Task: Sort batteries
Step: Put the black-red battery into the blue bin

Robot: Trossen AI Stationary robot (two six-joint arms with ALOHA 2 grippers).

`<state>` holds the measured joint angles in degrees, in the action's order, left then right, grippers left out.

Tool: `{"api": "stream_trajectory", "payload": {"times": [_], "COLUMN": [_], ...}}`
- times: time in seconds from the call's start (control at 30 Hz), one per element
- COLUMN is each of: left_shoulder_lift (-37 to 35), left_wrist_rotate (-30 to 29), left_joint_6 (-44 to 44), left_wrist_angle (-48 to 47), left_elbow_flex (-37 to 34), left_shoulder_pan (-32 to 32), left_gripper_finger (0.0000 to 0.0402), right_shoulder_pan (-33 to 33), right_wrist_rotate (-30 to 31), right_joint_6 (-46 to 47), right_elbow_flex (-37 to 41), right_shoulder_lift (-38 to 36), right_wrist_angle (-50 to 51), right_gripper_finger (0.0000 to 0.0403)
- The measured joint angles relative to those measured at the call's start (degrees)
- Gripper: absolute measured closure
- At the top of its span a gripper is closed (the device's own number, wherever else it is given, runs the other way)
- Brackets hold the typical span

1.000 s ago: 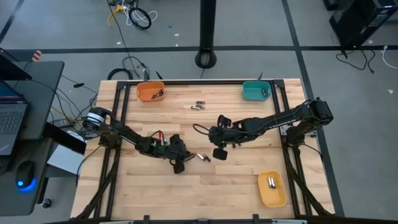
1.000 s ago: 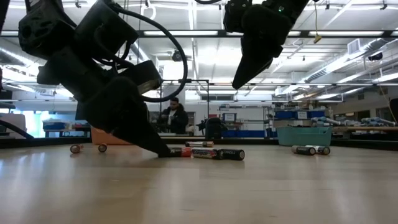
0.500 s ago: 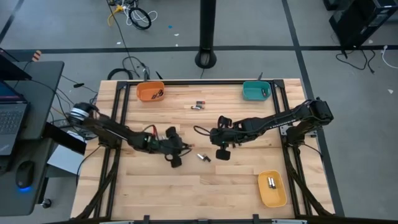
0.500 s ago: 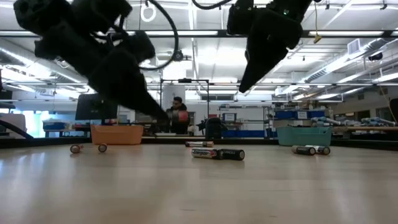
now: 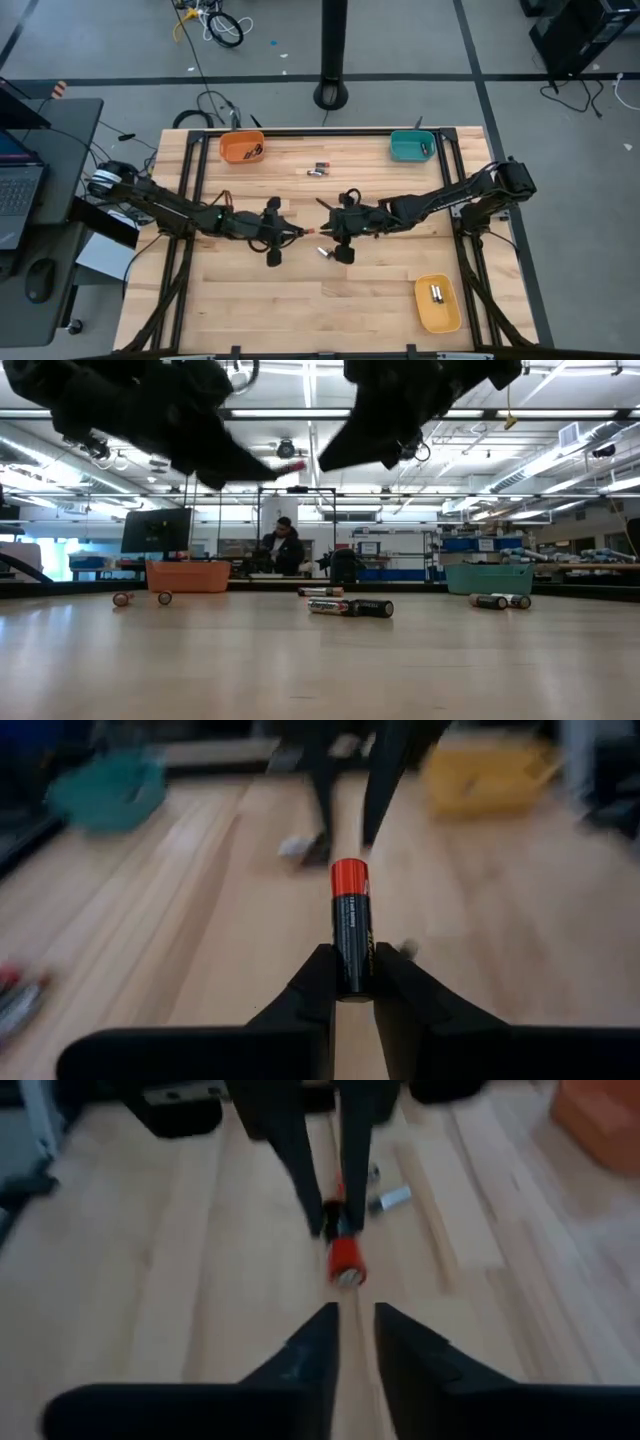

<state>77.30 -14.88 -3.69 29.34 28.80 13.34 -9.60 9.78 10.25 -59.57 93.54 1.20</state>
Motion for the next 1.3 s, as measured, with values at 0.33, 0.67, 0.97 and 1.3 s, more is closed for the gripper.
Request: {"api": "stream_trajectory", "payload": {"times": [0.33,0.67,0.97,1.3], "left_shoulder_lift": [0.00,0.02,0.02,0.02], "left_wrist_rotate": [3.24,3.97,4.07,2.44], "left_joint_6": [3.33,3.50,3.52,3.52], "left_wrist_angle": [5.56,8.54,8.66,9.08], "left_elbow_flex": [0.08,0.08,0.08,0.08], "left_shoulder_pan": [-0.22,-0.22,-0.23,-0.22], "left_gripper_finger": [0.0353,0.0353,0.0353,0.0350], "right_shoulder_pan": [-1.54,-1.54,-1.23,-1.13], "right_wrist_rotate": [-0.89,-2.58,-2.34,-2.20], "right_joint_6": [-1.28,-1.25,-1.53,-2.76], "right_elbow_flex": [-0.61,-0.59,-0.57,-0.57], "right_shoulder_lift": [-0.01,0.02,0.02,0.02], "right_wrist_angle": [-4.93,-6.98,-8.77,-8.18], "right_gripper_finger": [0.0203,0.0223,0.0323,0.0337]}}
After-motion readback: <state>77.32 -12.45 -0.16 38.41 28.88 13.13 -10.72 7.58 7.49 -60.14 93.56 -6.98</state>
